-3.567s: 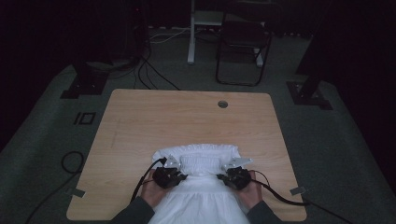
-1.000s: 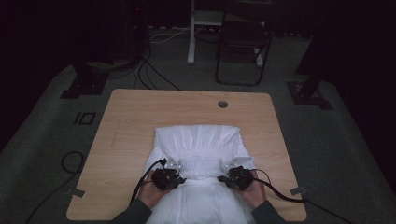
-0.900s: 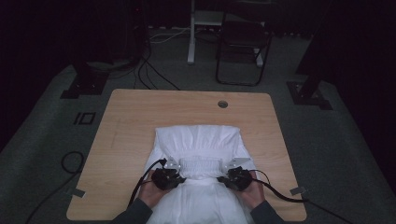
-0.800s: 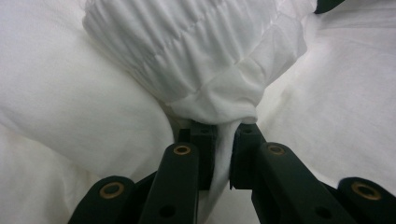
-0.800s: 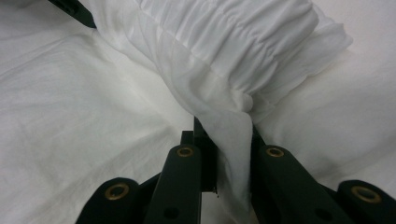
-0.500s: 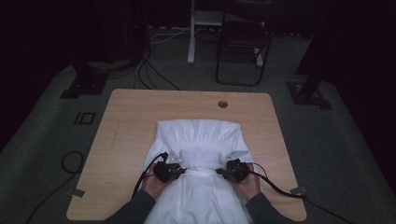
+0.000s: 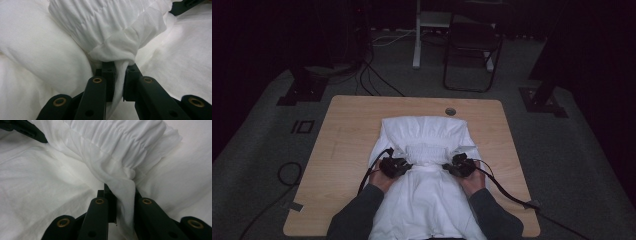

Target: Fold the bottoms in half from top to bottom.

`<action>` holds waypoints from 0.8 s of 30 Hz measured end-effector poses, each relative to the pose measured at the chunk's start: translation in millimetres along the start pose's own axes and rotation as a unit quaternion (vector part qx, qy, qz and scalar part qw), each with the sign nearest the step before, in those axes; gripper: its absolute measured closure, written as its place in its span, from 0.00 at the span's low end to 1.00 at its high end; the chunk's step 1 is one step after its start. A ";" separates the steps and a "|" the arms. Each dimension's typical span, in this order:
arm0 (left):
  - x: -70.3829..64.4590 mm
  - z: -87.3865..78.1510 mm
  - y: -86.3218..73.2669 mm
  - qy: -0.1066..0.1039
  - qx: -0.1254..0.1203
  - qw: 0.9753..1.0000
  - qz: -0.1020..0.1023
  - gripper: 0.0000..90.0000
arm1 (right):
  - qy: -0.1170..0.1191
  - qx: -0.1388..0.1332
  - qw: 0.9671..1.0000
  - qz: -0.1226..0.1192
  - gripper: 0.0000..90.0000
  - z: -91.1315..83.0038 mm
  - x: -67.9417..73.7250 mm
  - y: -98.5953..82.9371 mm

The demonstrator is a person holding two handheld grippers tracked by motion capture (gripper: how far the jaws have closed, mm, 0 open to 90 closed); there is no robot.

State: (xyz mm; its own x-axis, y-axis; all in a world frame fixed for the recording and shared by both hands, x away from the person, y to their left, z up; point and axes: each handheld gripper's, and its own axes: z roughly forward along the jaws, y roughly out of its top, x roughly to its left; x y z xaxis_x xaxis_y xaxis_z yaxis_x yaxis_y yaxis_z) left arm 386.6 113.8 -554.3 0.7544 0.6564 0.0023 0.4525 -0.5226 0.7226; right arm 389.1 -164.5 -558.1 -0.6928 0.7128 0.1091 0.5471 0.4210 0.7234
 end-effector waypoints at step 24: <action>40.4 30.4 29.7 0.035 -0.015 0.998 -0.058 0.92 | -0.038 -0.009 0.999 0.031 0.94 30.7 -33.8 37.8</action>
State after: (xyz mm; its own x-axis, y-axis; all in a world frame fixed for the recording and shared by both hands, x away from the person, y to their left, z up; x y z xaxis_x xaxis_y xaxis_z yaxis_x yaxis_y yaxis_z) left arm 445.0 108.3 -553.7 0.6619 0.7488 -0.0356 0.5199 -0.4243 0.7414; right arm 447.7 -155.5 -555.5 -0.6200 0.7780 0.1015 0.5785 0.3659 0.7290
